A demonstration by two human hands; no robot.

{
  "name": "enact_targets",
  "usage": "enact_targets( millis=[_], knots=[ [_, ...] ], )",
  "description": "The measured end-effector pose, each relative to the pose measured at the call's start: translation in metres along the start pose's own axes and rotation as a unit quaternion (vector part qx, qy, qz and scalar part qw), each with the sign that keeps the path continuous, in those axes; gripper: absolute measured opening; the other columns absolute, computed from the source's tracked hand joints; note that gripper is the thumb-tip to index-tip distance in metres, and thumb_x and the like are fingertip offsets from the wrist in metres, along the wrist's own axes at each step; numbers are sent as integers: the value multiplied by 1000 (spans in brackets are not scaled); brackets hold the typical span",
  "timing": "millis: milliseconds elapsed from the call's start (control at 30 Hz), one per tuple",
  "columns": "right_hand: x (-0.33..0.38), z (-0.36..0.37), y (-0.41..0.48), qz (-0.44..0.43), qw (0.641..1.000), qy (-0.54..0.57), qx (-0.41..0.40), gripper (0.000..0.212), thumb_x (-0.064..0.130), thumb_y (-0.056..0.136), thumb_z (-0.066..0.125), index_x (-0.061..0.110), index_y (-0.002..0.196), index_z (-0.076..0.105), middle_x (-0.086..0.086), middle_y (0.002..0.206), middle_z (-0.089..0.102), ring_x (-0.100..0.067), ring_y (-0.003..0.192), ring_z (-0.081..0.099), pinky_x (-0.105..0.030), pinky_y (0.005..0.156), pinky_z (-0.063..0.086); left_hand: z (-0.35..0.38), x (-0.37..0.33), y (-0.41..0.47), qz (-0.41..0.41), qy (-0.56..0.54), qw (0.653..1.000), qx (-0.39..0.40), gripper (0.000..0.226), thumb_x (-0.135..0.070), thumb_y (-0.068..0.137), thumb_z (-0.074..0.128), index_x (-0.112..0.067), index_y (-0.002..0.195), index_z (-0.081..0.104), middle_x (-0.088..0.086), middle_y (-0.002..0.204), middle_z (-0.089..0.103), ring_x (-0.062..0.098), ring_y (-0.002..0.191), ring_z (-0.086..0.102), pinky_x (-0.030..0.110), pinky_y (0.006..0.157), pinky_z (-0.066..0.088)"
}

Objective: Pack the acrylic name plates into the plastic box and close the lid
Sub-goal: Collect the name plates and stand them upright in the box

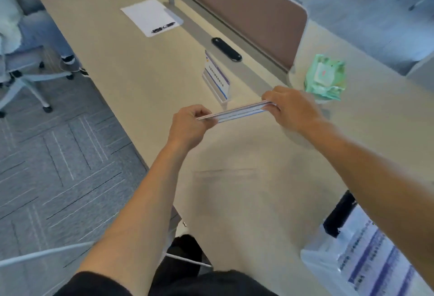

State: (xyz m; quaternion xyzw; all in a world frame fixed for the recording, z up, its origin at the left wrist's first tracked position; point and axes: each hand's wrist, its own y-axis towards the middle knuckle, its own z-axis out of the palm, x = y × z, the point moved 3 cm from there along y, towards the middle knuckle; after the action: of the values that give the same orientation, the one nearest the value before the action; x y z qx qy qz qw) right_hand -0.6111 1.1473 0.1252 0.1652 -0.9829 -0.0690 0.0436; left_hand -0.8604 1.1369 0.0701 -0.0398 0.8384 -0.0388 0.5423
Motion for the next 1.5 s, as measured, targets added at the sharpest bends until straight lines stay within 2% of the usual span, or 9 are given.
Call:
enact_targets(
  millis=[300, 533, 733, 833, 933, 1067, 1200, 1367, 1500],
  knots=[
    [-28, -113, -147, -16, 970, -241, 38, 28, 8, 75, 76, 24, 98, 72, -8, 85, 63, -32, 63, 65, -25, 44, 32, 78, -89, -101, 104, 89, 941, 309, 17, -25, 78, 80, -16, 92, 75, -14, 107, 63, 13, 113, 60, 20, 87, 44],
    [-11, -169, -257, 4, 960, -279, -13, 41, -10, 64, 75, 19, 93, 72, -8, 79, 63, -29, 54, 57, -25, 45, 32, 128, -113, -179, 157, 71, 876, 450, 102, -34, 66, 89, -31, 150, 31, -14, 136, 36, 5, 126, 34, 31, 107, 34],
    [19, -192, -333, -5, 957, -287, -51, 22, 2, 85, 67, 19, 98, 68, -5, 90, 67, -31, 62, 59, -32, 47, 45, 144, -101, -236, 172, -4, 831, 530, 110, -23, 65, 91, -38, 150, 23, -17, 130, 38, 7, 127, 37, 24, 99, 34],
    [26, -196, -357, 30, 965, -249, -75, 10, 20, 94, 61, 14, 98, 68, -8, 98, 69, -34, 73, 65, -39, 57, 53, 153, -95, -260, 180, -29, 829, 529, 107, -42, 57, 91, -51, 143, 29, -2, 131, 46, 13, 114, 53, 27, 92, 48],
    [27, -205, -379, 203, 960, -154, -115, 35, 45, 94, 55, 19, 116, 59, -7, 116, 66, -32, 91, 66, -39, 70, 53, 164, -95, -280, 137, -76, 827, 539, 95, -33, 67, 88, -53, 141, 33, 1, 129, 46, 12, 107, 56, 24, 82, 51],
    [18, -205, -408, 390, 899, 66, -190, 41, 39, 97, 54, 24, 134, 50, 3, 132, 58, -8, 95, 59, -29, 87, 48, 184, -101, -297, 113, -117, 828, 537, 88, -43, 65, 87, -57, 136, 38, 10, 131, 50, 19, 116, 58, 38, 94, 53],
    [0, -186, -429, 386, 863, 258, -199, 51, 50, 94, 54, 40, 141, 39, 17, 139, 45, -5, 112, 58, -30, 94, 50, 216, -115, -317, 104, -143, 817, 548, 83, -32, 74, 84, -43, 142, 39, -2, 79, 53, -3, 63, 57, 14, 64, 47],
    [-51, -168, -448, 376, 789, 420, -245, 60, 43, 94, 59, 36, 146, 31, 10, 147, 39, -21, 135, 42, -37, 93, 50, 267, -141, -343, 61, -131, 814, 563, 89, -62, 51, 85, -60, 129, 43, 7, 117, 68, 21, 112, 63, 38, 97, 47],
    [-106, -158, -466, 403, 731, 487, -259, 49, 35, 95, 59, 34, 141, 43, 3, 131, 52, -17, 112, 58, -47, 87, 52, 309, -161, -363, 64, -96, 798, 592, 95, -55, 58, 87, -61, 135, 32, 6, 135, 52, 21, 122, 55, 38, 97, 48]
  ],
)
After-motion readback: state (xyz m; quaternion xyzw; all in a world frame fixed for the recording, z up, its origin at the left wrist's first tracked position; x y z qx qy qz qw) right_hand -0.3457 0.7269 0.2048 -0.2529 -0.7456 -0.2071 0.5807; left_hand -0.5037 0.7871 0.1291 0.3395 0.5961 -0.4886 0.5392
